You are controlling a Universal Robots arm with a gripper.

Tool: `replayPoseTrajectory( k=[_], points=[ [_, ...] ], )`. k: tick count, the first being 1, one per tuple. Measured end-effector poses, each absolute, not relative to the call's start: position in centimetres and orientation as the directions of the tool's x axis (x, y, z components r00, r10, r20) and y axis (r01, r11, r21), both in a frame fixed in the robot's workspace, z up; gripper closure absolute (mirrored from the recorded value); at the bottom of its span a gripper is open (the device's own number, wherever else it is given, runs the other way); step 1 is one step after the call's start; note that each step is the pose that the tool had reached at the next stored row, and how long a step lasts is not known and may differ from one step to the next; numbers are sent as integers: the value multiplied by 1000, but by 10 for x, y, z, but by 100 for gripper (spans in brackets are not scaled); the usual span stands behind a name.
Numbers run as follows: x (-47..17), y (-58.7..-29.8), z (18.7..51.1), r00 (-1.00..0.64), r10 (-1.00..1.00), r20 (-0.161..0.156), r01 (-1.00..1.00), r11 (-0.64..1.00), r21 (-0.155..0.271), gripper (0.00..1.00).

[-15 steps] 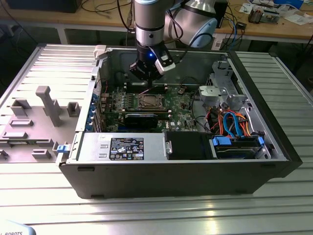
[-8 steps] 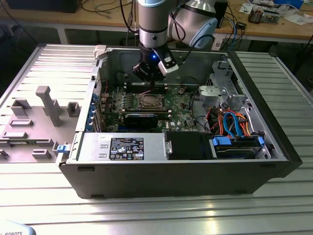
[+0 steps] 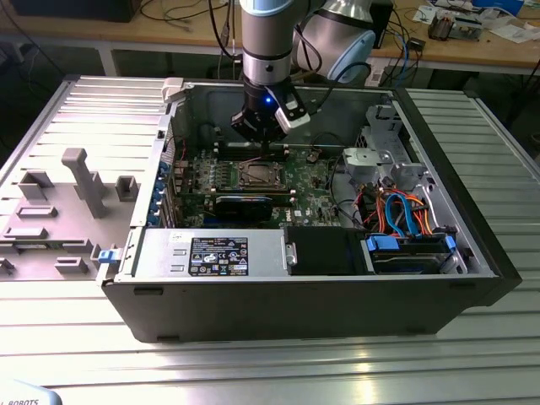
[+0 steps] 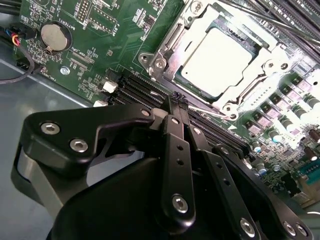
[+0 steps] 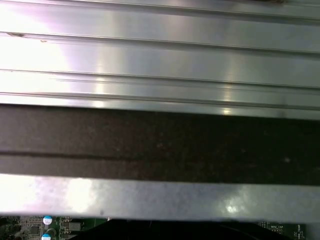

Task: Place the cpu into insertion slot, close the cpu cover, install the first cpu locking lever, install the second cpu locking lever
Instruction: 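Install the first cpu locking lever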

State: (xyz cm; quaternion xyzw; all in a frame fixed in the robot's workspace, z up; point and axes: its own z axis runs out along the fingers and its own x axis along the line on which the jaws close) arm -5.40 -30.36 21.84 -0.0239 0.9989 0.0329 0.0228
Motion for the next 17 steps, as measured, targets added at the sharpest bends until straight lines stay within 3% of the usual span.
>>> replayPoseTrajectory(
  k=[17],
  points=[
    [-54, -304, 214, -998, -46, -47, -49, 997, 65, 89]
  ],
)
